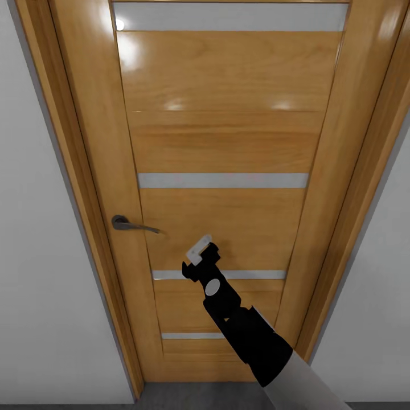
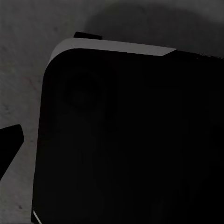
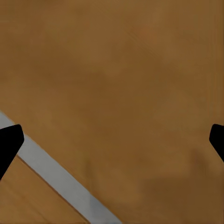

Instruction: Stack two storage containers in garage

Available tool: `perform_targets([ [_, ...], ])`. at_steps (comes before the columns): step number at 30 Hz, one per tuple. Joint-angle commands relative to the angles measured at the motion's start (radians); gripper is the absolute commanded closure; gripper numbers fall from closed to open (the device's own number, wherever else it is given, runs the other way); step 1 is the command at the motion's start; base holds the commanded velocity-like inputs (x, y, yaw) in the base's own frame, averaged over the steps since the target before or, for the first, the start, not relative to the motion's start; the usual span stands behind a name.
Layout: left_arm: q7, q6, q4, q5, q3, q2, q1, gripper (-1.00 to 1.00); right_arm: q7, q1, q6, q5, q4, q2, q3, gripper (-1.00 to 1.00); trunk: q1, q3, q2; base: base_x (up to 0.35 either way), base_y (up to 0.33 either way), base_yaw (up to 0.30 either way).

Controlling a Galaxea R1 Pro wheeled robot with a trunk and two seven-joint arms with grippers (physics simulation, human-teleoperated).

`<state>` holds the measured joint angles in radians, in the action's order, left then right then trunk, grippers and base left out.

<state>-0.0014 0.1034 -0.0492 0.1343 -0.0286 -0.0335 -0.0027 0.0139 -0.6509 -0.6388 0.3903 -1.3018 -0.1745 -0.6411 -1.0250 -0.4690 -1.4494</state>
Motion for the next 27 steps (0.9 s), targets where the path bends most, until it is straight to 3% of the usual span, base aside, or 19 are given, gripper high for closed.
perform_targets([
  [1, 0.000, 0.002, 0.000, 0.006, -0.002, 0.000, 0.000, -1.00, 0.002, -0.001, 0.000, 0.004, 0.003, 0.000, -0.002, -1.00, 0.000, -0.001, -0.001, 0.000, 0.000, 0.000],
  [20, -0.002, -0.001, 0.000, 0.007, 0.000, 0.000, 0.000, -1.00, 0.003, -0.001, 0.018, 0.004, 0.010, 0.000, -0.002, -1.00, 0.000, -0.001, -0.001, 0.003, 0.000, 0.000],
  [27, -0.005, -0.002, 0.000, 0.006, 0.002, 0.000, 0.000, -1.00, 0.003, -0.001, 0.031, 0.004, 0.010, 0.000, -0.001, -1.00, 0.000, -0.001, -0.001, 0.163, 0.000, 0.000],
])
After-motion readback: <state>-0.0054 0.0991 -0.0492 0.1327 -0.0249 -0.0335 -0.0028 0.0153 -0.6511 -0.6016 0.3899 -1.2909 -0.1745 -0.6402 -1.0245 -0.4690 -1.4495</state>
